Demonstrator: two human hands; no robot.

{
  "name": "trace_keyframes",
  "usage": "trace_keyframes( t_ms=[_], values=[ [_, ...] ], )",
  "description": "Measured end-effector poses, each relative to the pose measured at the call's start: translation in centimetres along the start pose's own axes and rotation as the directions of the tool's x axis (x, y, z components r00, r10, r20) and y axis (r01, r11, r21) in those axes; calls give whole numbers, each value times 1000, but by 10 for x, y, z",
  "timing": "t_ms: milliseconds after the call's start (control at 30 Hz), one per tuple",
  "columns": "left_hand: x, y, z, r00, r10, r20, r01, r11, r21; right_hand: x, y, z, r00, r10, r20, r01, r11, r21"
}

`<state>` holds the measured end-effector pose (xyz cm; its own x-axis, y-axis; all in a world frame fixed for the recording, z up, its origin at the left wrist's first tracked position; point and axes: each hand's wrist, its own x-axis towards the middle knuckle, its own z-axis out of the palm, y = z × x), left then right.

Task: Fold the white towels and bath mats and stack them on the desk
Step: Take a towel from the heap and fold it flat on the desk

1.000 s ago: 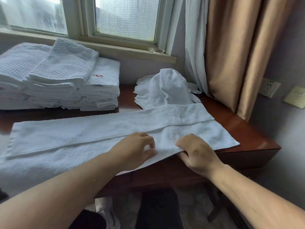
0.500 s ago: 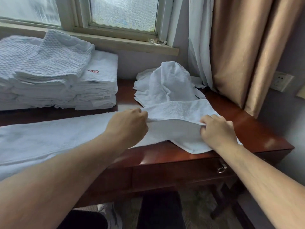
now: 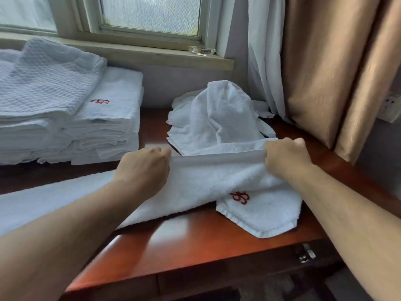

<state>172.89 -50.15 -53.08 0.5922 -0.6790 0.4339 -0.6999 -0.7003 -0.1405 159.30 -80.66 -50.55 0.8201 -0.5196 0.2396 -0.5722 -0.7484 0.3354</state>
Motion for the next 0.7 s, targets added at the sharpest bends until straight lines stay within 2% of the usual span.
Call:
trace_keyframes(
  t_ms=[100, 133, 300, 400, 533, 633, 700],
  values=[
    [5, -2, 8, 999, -33, 27, 33, 999, -4, 18, -8, 0, 980, 1, -199, -37, 983, -180],
    [5, -4, 11, 999, -41, 33, 41, 999, -5, 23, -10, 0, 977, 6, -211, -51, 976, -210],
    [3, -10, 20, 998, -36, 50, 38, 998, -40, 42, 2, 4, 986, 167, -13, -165, 954, -251],
    [2, -8, 23, 997, -33, 68, 39, 996, -78, 39, 12, 13, 965, 255, -53, -261, 935, -240],
    [4, -8, 23, 996, -43, 77, 52, 992, -114, 27, 2, 23, 958, 221, -182, -240, 967, -90],
    [4, -9, 20, 994, -42, 99, 54, 991, -124, 23, -30, 17, 986, 113, -126, -98, 988, 121],
    [3, -9, 18, 992, -48, 114, 64, 988, -141, 15, -58, 6, 996, 37, -80, -10, 948, 319]
  ],
)
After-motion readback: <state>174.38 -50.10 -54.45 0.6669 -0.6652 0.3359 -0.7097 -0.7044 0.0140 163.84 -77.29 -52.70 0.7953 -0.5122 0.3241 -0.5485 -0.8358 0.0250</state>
